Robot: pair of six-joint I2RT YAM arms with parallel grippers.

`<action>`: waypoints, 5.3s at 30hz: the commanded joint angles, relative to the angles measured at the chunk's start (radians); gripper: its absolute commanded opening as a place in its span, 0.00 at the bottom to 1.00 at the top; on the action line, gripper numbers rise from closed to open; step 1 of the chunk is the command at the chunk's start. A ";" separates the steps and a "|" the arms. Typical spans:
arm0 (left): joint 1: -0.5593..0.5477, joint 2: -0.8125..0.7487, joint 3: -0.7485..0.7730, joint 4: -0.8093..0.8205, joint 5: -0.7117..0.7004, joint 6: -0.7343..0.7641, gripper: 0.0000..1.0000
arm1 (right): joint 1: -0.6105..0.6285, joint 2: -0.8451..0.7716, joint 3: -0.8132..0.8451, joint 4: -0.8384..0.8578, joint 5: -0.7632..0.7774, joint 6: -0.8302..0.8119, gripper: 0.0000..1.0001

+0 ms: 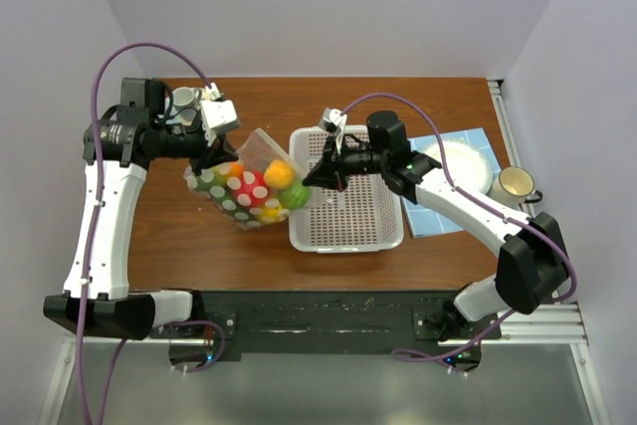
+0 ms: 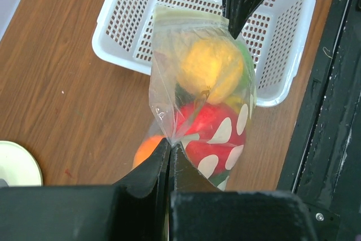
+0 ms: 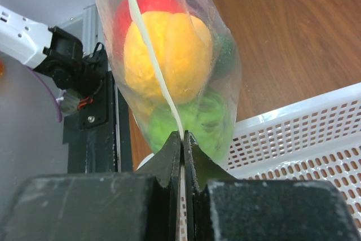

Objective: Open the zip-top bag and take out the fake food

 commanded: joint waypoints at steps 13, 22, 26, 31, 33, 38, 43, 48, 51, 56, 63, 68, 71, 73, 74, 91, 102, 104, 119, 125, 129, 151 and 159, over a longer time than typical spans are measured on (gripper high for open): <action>0.032 -0.059 0.213 0.240 -0.015 -0.215 0.85 | 0.017 0.073 0.198 0.026 -0.004 0.115 0.00; 0.024 -0.050 -0.055 0.210 0.160 -0.075 0.86 | 0.130 0.180 0.253 0.075 -0.039 0.173 0.00; 0.021 -0.026 -0.111 0.226 0.133 0.003 0.84 | 0.175 0.217 0.306 0.037 -0.054 0.159 0.00; 0.018 0.075 -0.046 0.033 0.111 0.194 0.81 | 0.187 0.231 0.347 0.009 -0.059 0.155 0.00; 0.018 0.094 -0.037 -0.021 0.081 0.238 0.80 | 0.189 0.228 0.355 -0.002 -0.057 0.138 0.00; 0.014 0.060 -0.075 -0.070 0.029 0.339 0.79 | 0.189 0.223 0.376 -0.069 -0.039 0.093 0.00; -0.008 0.031 -0.142 -0.070 0.042 0.360 0.77 | 0.189 0.241 0.390 -0.072 -0.037 0.095 0.00; -0.034 0.028 -0.218 -0.070 0.039 0.354 0.68 | 0.187 0.263 0.424 -0.078 -0.017 0.092 0.00; -0.038 0.013 -0.250 -0.070 0.042 0.360 0.68 | 0.187 0.278 0.456 -0.101 -0.014 0.080 0.00; -0.038 0.013 -0.232 -0.069 0.048 0.364 0.56 | 0.187 0.281 0.448 -0.092 -0.028 0.089 0.00; -0.038 0.019 -0.183 -0.070 0.064 0.341 0.41 | 0.187 0.274 0.410 -0.077 -0.019 0.093 0.00; -0.038 0.016 -0.176 -0.070 0.067 0.336 0.20 | 0.189 0.280 0.407 -0.077 -0.027 0.096 0.02; -0.038 0.022 -0.180 -0.070 0.056 0.325 0.00 | 0.189 0.274 0.407 -0.078 -0.008 0.096 0.21; -0.037 0.023 -0.192 -0.070 0.041 0.324 0.00 | 0.187 0.266 0.402 -0.092 0.016 0.087 0.49; -0.037 0.020 -0.201 -0.069 0.022 0.330 0.00 | 0.186 0.252 0.402 -0.100 0.033 0.078 0.55; 0.038 0.031 -0.281 -0.069 0.039 0.338 0.00 | 0.038 -0.153 -0.314 0.538 0.139 0.231 0.70; 0.038 0.042 -0.221 -0.069 0.033 0.295 0.00 | 0.045 -0.045 -0.380 0.776 -0.019 0.379 0.69; 0.038 0.045 -0.209 -0.069 0.031 0.285 0.00 | 0.055 -0.039 -0.377 0.770 -0.025 0.357 0.69; 0.038 0.047 -0.164 -0.070 0.042 0.252 0.00 | 0.107 0.037 -0.346 0.742 0.278 0.257 0.67; 0.037 0.030 -0.160 -0.070 0.033 0.239 0.00 | 0.104 0.194 -0.334 1.006 0.263 0.397 0.66; 0.037 0.020 -0.160 -0.072 0.019 0.235 0.00 | 0.101 0.232 -0.329 1.127 0.236 0.461 0.65; 0.037 0.008 -0.169 -0.070 0.025 0.225 0.00 | -0.001 0.378 -0.362 1.594 0.052 0.843 0.64; 0.037 0.013 -0.164 -0.070 0.028 0.222 0.00 | 0.000 0.372 -0.319 1.629 0.058 0.882 0.64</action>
